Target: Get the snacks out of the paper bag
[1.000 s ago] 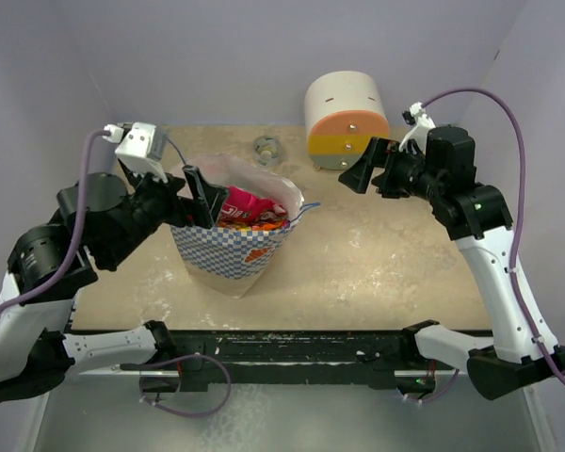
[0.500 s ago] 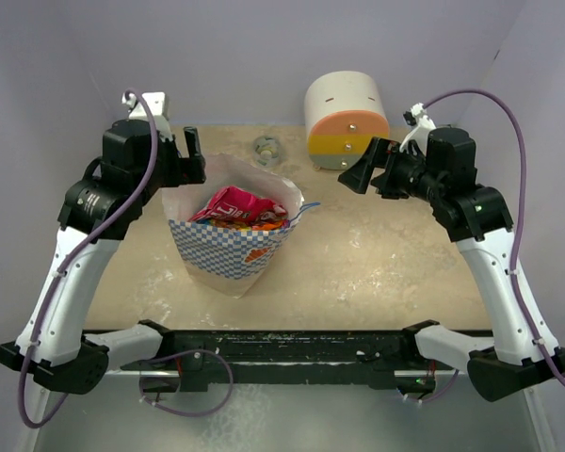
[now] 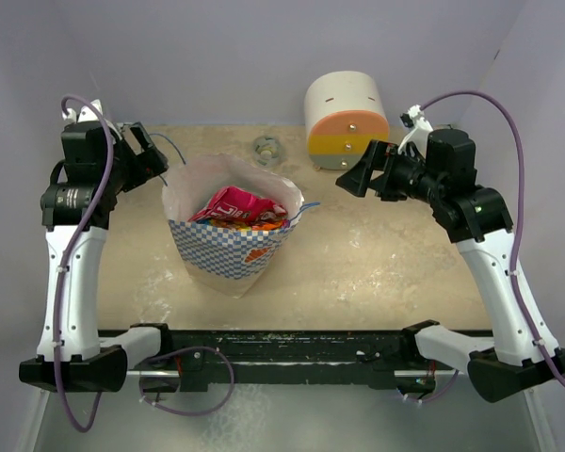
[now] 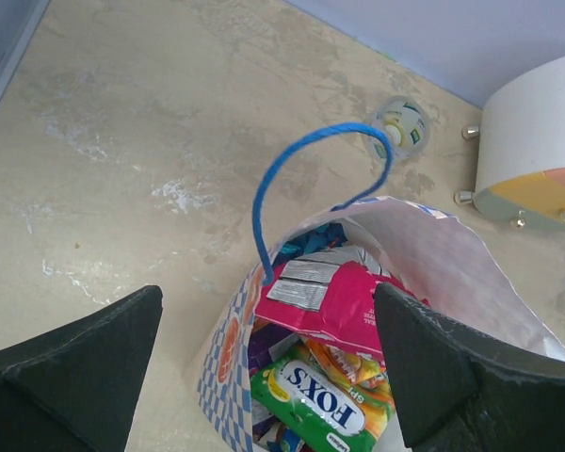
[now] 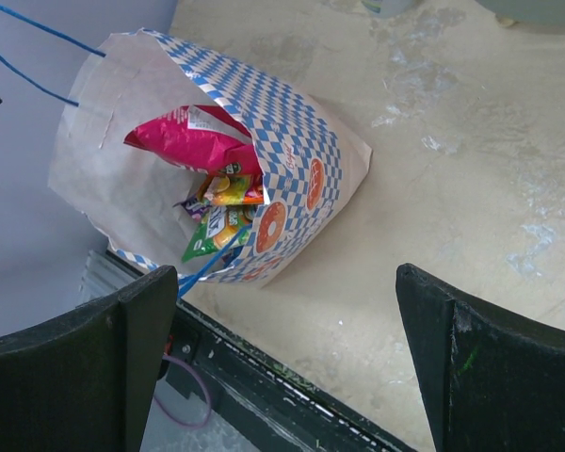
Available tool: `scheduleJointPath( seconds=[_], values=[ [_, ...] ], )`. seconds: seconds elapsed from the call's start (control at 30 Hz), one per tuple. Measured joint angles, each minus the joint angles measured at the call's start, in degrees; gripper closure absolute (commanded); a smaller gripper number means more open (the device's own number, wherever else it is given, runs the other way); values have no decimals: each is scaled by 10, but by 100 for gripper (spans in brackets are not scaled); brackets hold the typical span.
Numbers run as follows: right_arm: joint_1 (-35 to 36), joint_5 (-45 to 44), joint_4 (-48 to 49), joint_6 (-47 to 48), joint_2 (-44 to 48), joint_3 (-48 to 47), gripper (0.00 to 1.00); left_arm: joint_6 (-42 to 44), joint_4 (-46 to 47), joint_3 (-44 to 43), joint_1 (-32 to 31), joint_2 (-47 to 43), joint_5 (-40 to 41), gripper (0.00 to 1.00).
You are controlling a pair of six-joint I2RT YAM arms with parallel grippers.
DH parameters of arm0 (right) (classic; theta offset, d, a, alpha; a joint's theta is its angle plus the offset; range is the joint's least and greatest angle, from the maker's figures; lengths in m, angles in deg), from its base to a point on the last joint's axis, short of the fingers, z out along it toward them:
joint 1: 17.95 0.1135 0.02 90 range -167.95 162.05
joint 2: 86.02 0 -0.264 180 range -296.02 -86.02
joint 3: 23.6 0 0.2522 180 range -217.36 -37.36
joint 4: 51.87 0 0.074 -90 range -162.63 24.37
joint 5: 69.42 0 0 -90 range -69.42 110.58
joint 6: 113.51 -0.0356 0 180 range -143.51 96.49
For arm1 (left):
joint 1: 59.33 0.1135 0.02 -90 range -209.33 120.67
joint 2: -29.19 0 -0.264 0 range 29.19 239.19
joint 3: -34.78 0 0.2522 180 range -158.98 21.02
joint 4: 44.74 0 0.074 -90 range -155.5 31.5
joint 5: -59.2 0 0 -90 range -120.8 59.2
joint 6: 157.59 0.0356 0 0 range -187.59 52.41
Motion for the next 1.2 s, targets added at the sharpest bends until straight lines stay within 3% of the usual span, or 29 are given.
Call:
scheduleJointPath(
  seconds=[0.23,0.4,0.53,0.67,0.83,0.93,1.1,1.2],
  values=[
    [0,6,-2,4,9,14,0,20,83,63,54,9,-64,27],
    [0,11,-2,4,10,16,0,44,156,104,59,12,-100,31],
    [0,14,-1,4,10,16,0,60,214,115,63,28,-118,43],
    [0,14,-2,5,10,16,0,69,249,114,75,53,-138,46],
    [0,14,-2,5,10,17,0,71,289,114,78,61,-164,65],
    [0,14,-1,7,5,17,0,74,309,114,78,59,-172,85],
    [0,19,0,21,-23,14,0,75,315,109,78,56,-174,100],
    [1,48,1,24,-46,14,0,68,297,90,78,56,-182,100]
  ],
)
